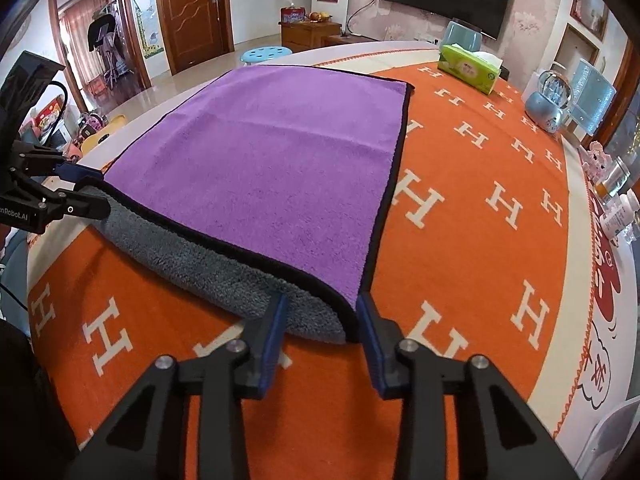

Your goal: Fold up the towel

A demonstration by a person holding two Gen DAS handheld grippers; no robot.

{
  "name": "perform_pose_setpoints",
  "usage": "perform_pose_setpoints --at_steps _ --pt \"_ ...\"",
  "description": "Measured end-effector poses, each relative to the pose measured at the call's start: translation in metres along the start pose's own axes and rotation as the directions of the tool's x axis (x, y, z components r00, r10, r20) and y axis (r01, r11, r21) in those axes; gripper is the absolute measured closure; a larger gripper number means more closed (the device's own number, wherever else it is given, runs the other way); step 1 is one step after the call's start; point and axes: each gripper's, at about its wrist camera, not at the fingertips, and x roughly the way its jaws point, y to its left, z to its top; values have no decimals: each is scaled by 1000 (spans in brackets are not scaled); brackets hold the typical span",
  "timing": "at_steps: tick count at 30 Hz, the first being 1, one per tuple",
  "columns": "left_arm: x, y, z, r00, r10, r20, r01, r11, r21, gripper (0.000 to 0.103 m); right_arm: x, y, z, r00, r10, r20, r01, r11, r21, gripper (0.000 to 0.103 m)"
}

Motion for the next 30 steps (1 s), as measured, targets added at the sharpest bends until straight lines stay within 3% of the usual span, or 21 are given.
perform_pose_setpoints --at_steps 5,11,30 --pt "-2 4 -4 1000 -14 -4 14 999 -40 75 -2 -5 -1 1000 1 -3 -1 1000 8 85" --pt "-4 8 -5 1000 -8 -13 7 997 -80 89 -7 -6 -5 1000 4 2 -4 1000 8 93" --pt "-18 6 -11 998 56 36 -52 994 -95 95 -11 -7 2 999 -14 32 14 1000 -2 98"
